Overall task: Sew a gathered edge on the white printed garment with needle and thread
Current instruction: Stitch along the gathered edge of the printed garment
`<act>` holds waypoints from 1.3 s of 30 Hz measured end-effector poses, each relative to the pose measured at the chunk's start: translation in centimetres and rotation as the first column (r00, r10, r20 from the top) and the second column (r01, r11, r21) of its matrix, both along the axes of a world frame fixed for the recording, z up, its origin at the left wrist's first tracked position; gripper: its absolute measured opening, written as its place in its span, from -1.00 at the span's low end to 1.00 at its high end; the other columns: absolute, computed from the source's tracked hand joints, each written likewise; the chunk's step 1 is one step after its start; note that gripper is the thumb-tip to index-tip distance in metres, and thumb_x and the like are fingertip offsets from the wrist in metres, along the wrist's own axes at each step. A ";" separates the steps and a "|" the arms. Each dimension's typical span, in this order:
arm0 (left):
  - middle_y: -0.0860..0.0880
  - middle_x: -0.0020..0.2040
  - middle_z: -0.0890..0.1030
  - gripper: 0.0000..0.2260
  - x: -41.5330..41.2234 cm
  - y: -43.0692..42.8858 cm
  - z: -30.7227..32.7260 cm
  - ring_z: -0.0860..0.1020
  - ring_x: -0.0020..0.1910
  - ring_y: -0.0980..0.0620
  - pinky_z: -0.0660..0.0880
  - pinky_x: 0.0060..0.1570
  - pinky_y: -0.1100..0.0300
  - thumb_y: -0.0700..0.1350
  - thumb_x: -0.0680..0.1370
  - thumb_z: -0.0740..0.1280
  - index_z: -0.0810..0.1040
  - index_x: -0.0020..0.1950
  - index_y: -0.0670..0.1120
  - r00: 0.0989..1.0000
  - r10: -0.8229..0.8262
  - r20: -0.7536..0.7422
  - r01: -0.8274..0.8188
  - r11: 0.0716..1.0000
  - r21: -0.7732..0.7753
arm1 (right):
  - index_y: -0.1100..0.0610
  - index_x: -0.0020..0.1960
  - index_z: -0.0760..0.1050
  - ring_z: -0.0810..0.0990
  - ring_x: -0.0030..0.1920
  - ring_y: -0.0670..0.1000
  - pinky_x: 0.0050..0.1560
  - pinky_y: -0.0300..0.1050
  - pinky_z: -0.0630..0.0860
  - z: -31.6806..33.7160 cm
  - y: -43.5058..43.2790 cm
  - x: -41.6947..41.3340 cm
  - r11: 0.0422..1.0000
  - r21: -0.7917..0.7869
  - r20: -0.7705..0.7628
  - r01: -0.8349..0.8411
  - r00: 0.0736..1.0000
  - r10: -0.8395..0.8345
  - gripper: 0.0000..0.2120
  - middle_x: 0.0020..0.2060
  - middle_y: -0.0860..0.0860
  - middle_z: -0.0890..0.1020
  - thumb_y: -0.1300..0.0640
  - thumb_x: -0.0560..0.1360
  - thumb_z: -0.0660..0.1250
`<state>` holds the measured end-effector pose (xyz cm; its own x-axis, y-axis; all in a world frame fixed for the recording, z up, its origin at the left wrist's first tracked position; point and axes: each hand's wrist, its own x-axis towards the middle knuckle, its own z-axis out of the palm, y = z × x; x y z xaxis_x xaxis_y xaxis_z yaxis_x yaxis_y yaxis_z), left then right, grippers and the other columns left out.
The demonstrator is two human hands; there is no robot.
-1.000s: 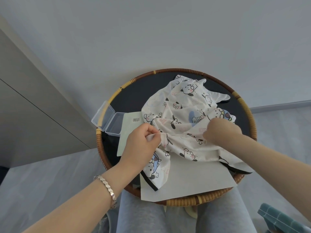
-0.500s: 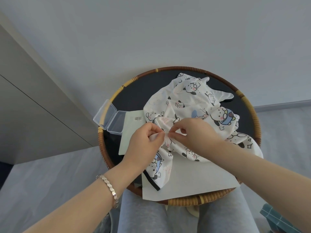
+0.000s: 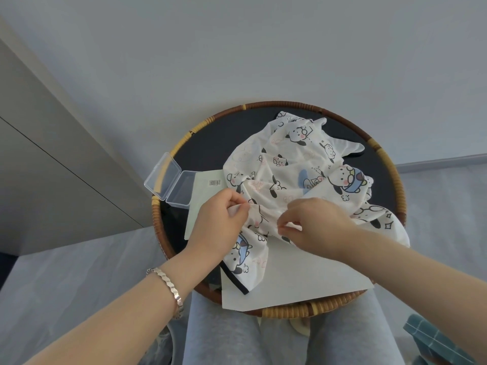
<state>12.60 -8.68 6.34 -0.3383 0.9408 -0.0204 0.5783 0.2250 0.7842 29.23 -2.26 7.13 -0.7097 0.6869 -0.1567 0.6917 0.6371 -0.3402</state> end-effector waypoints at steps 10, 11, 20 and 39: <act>0.08 -0.16 0.63 -0.97 -0.1 -0.2 0.5 0.57 -0.12 0.19 0.44 -0.17 0.49 -0.11 0.52 0.33 0.54 -0.09 0.02 0.979 -0.108 0.174 0.113 0.993 -0.019 | -0.04 0.10 0.49 0.32 -0.54 -0.19 -0.43 -0.39 0.28 0.3 1.4 -1.1 0.903 -0.417 -0.368 0.100 0.890 -0.269 -0.82 -0.50 -0.12 0.30 0.09 0.50 0.30; 0.10 -0.16 0.63 -0.95 0.0 -0.3 0.6 0.57 -0.12 0.20 0.43 -0.16 0.49 -0.11 0.52 0.33 0.53 -0.10 0.04 0.977 -0.124 0.176 0.130 0.991 -0.026 | -0.02 0.06 0.52 0.30 -0.56 -0.18 -0.47 -0.40 0.26 0.2 1.6 -1.3 0.892 -0.443 -0.349 0.094 0.898 -0.268 -0.86 -0.53 -0.12 0.29 0.09 0.50 0.30; 0.07 -0.14 0.64 -0.92 -0.7 -0.6 0.1 0.58 -0.15 0.18 0.46 -0.32 0.51 -0.11 0.50 0.36 0.61 -0.03 -0.01 0.987 -0.075 0.145 0.101 0.979 -0.177 | -0.04 -0.17 0.48 0.31 -0.45 -0.14 -0.40 -0.35 0.23 -0.5 1.1 -0.8 0.954 -0.273 -0.232 0.127 0.953 -0.193 -0.90 -0.45 -0.11 0.32 0.03 0.52 0.27; 0.04 -0.29 0.62 -0.91 0.1 -0.7 0.6 0.53 -0.38 0.26 0.40 -0.51 0.49 -0.13 0.51 0.34 0.57 -0.18 0.01 0.972 0.028 0.233 -0.001 0.993 -0.118 | 0.03 -0.16 0.56 0.56 -0.53 -0.06 -0.49 -0.26 0.49 0.5 -3.3 -1.5 0.686 -0.691 -0.306 0.227 0.768 -0.562 -0.84 -0.43 0.02 0.64 0.18 0.53 0.25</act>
